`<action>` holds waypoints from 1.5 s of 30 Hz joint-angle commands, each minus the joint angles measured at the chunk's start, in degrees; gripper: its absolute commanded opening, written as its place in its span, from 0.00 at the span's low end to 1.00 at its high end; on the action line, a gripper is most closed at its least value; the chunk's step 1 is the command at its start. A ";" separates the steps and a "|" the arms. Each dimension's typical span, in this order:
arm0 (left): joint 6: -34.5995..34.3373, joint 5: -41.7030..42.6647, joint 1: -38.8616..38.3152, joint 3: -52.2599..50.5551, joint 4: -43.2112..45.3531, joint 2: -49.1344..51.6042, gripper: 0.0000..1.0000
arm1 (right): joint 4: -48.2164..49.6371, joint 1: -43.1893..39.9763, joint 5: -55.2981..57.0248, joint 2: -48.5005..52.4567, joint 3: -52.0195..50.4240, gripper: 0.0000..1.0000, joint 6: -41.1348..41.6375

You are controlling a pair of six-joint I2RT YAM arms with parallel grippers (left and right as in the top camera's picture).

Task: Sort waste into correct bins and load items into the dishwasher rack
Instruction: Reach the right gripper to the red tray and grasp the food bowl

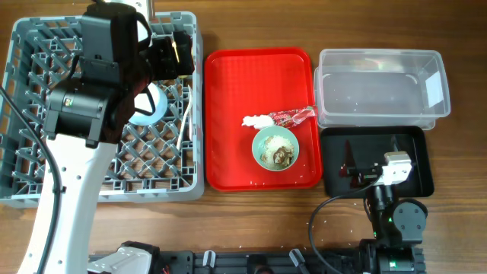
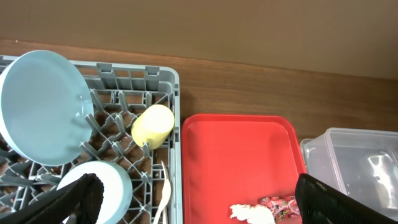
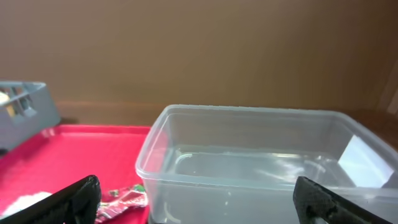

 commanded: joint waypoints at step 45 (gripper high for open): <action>-0.74 0.70 0.33 -0.26 -0.24 0.11 1.00 | -48.94 44.63 4.92 95.84 67.38 0.38 44.61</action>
